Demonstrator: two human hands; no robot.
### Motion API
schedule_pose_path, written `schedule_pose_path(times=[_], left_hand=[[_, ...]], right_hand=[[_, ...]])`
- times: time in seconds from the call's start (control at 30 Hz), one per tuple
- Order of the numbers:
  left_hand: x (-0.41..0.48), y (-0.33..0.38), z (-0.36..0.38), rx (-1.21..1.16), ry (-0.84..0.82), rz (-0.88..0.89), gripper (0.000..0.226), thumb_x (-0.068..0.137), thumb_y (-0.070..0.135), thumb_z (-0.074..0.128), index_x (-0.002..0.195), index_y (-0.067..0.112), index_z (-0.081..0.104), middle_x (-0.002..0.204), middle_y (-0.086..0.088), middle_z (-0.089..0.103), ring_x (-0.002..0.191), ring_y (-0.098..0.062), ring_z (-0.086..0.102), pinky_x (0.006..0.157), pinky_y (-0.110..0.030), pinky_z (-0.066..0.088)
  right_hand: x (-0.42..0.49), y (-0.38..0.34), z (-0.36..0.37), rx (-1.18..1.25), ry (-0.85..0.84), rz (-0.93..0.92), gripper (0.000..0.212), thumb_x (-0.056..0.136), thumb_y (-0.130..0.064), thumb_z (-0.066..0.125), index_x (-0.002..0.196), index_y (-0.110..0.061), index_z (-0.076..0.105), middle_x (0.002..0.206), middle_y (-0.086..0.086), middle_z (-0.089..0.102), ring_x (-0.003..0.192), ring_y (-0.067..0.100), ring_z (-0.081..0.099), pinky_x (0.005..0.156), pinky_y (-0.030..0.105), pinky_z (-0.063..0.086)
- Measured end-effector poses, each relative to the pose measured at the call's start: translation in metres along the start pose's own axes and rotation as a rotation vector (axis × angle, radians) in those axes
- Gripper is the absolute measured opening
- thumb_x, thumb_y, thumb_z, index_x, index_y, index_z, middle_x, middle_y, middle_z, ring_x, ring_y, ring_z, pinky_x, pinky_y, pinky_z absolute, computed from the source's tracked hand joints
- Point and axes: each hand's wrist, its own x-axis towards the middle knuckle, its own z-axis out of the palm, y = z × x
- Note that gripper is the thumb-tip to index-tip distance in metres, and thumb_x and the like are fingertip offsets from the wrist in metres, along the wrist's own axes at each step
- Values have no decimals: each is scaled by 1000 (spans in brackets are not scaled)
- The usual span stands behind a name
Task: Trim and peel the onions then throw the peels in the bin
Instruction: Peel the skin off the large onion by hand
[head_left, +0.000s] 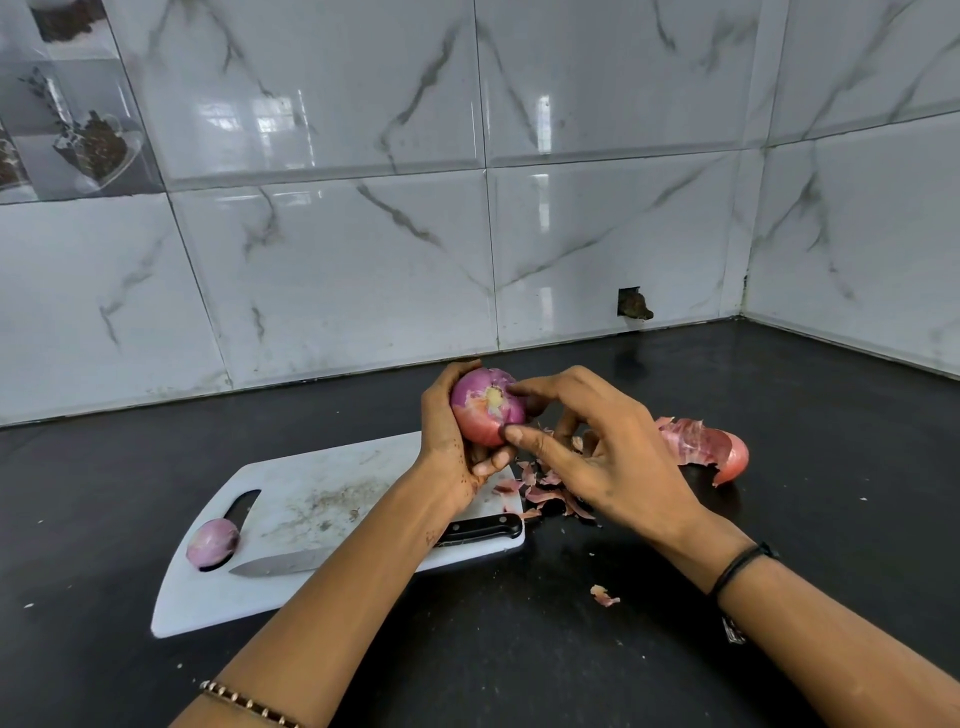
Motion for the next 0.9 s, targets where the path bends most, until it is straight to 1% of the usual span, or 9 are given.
schedule_pose_path(times=[0.1,0.23,0.33,0.5,0.57,0.67,0.77,0.83,0.9], left_hand=[[0,0,-1,13,19,-1,52,94,47,52,76,-1,61,71,-18,64,26,-15,44,26,-13,29],[1,-1,0,17,15,12,51,94,46,54,76,-1,62,59,-14,63,27,-15,45,27,-13,31],[0,-3,3,24,23,32,48,94,44,54,76,0,61,53,-9,60,28,-15,47,28,-14,33],[-2,-5,9,48,65,91,39,94,43,56,83,6,63,56,-6,64,36,-13,56,34,-15,40],[0,-6,8,77,105,148,35,93,43,56,87,9,64,63,-6,67,41,-13,59,37,-18,41],[3,-6,6,163,149,319,31,96,41,54,92,11,63,81,-16,63,43,-17,56,35,-19,37],[7,-4,3,344,146,549,35,91,45,57,81,13,66,81,-18,61,54,-25,60,38,-24,39],[5,-3,4,422,106,608,37,86,49,58,78,14,67,79,-14,62,62,-28,59,43,-26,39],[4,-2,3,503,73,606,45,88,50,60,81,6,69,75,-13,63,64,-26,57,47,-27,40]], right_hand=[[-1,-1,1,6,-4,-33,31,92,-32,76,121,-22,71,106,-11,61,75,12,62,71,17,51],[0,-3,0,44,39,-33,22,89,-27,80,107,-17,73,101,-10,64,71,14,63,67,13,48],[1,-4,0,71,51,16,22,85,-32,83,95,-17,71,95,-10,65,70,16,62,64,14,48],[0,-6,3,119,64,128,19,87,-36,80,86,-19,72,85,-11,66,70,15,66,65,19,51],[-1,-5,3,154,52,177,15,89,-34,78,86,-20,73,81,-9,67,69,14,66,64,18,49],[-1,-2,4,169,-1,240,9,92,-30,75,90,-20,74,75,-8,66,67,10,63,65,15,46],[-2,-1,6,142,-49,256,8,94,-29,73,92,-21,73,72,-10,64,67,9,61,63,14,46],[-2,0,6,108,-50,227,7,94,-26,72,92,-19,72,72,-12,62,69,11,61,63,15,46],[-1,1,5,40,-37,170,5,94,-21,71,91,-17,71,75,-11,61,70,12,60,64,15,45]])
